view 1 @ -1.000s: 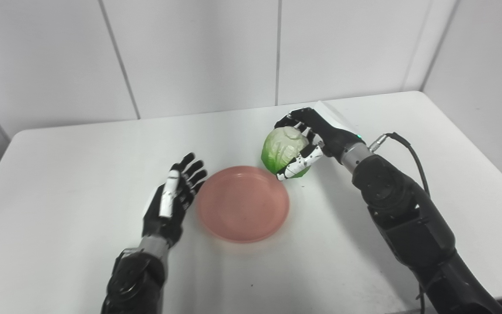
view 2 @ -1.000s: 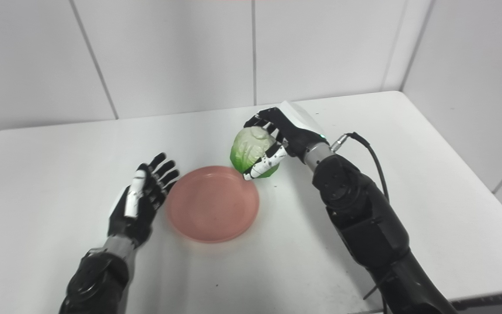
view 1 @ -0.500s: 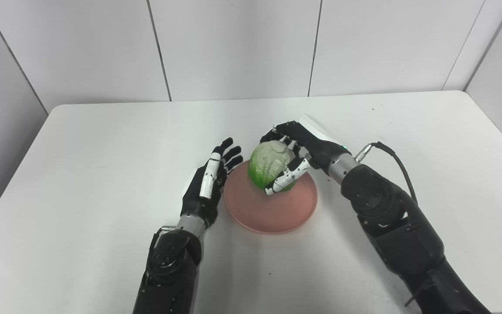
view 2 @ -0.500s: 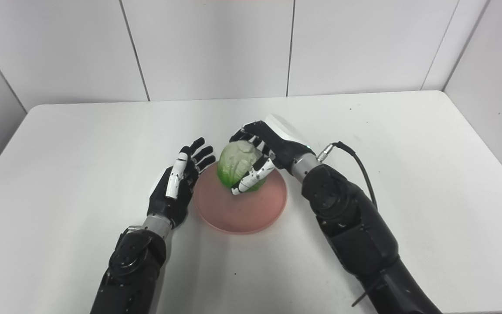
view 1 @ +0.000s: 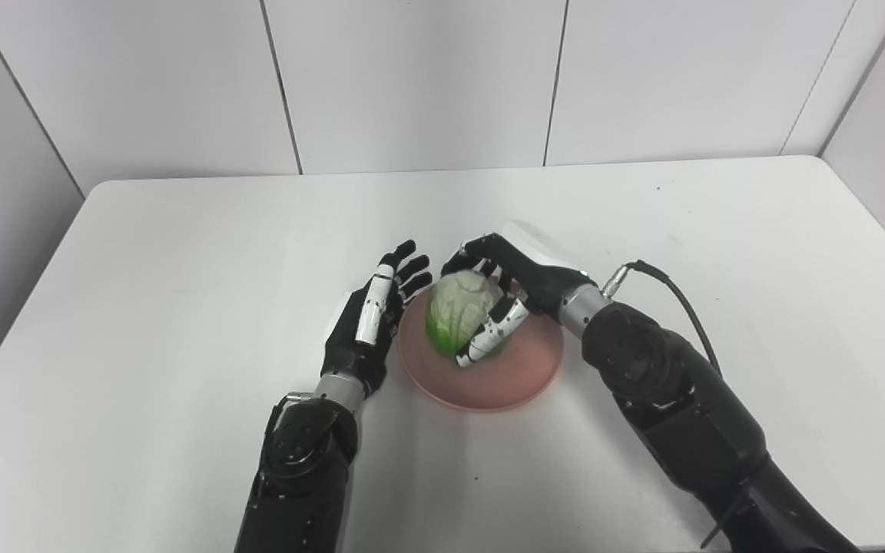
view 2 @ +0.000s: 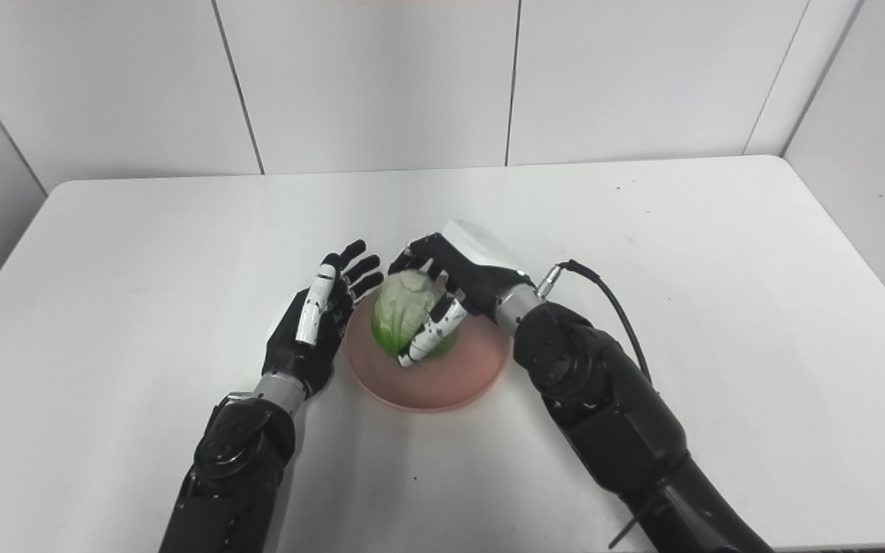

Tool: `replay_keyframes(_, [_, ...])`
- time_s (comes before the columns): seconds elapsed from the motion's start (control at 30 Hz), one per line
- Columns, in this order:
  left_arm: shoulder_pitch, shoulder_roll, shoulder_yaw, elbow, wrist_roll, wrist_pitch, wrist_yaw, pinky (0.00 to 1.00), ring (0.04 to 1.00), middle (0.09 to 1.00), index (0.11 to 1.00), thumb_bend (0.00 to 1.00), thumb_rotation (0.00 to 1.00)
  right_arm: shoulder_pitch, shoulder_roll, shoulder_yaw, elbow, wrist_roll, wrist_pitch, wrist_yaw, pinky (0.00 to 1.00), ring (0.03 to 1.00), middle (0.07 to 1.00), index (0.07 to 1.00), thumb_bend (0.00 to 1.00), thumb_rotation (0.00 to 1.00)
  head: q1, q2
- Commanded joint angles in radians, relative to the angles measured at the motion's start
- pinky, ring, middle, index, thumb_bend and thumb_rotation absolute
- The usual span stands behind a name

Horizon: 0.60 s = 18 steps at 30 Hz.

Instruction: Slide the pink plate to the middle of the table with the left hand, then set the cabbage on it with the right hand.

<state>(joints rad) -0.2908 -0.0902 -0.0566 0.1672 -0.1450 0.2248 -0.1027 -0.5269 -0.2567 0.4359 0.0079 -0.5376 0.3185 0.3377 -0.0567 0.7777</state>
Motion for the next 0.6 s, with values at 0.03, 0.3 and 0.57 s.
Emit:
replay_keyframes(0.03, [0.015, -0.003, -0.003, 0.014, 0.0, 0.062, 0.001, 0.86, 0.883, 0.892, 0.893, 0.46, 1.0, -0.011, -0.019, -0.002, 0.0, -0.022, -0.073, -0.024, 0.41, 0.397, 0.499, 0.511, 0.52, 0.0, -0.001, 0.001])
replay_keyframes(0.3, [0.014, -0.003, -0.005, 0.013, 0.003, 0.062, 0.002, 0.86, 0.884, 0.893, 0.889, 0.45, 1.0, 0.012, -0.024, 0.003, 0.015, -0.049, -0.114, -0.036, 0.42, 0.403, 0.499, 0.512, 0.52, 0.0, -0.002, 0.002])
replay_keyframes(0.57, [0.015, -0.001, -0.005, 0.013, 0.0, 0.058, -0.004, 0.86, 0.883, 0.894, 0.894, 0.45, 1.0, 0.037, -0.013, -0.007, 0.013, -0.053, -0.11, -0.055, 0.45, 0.41, 0.494, 0.536, 0.51, 0.0, -0.003, 0.003])
